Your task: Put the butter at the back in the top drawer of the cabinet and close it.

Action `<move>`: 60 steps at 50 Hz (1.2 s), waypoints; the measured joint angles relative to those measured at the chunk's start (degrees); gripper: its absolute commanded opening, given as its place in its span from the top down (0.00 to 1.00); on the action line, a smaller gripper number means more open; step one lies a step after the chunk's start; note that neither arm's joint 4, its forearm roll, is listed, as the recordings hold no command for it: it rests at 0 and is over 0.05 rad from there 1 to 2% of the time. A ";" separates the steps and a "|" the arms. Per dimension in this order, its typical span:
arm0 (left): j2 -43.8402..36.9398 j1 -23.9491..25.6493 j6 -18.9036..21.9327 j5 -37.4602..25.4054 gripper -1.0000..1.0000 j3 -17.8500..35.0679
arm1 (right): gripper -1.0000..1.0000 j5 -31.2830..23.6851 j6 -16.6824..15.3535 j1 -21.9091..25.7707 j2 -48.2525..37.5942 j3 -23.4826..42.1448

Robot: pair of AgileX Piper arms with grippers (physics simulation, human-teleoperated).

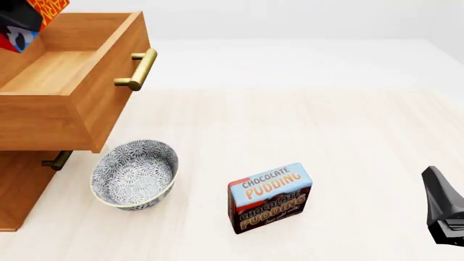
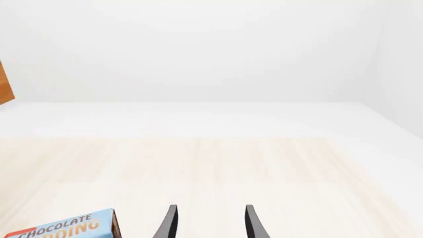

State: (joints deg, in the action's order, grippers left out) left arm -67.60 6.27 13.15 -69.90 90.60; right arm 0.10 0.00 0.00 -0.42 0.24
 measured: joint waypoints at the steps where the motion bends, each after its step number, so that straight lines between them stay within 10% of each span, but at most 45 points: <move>1: -0.14 -0.12 -0.06 0.00 1.00 0.00 | 0.00 0.00 0.00 0.00 0.00 0.00; 60: -6.41 -3.96 -2.16 0.00 1.00 0.92 | 0.00 0.00 0.00 0.00 0.00 0.00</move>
State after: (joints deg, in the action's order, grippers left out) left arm -74.01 2.31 10.99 -69.90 91.53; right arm 0.10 0.00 0.00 -0.42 0.24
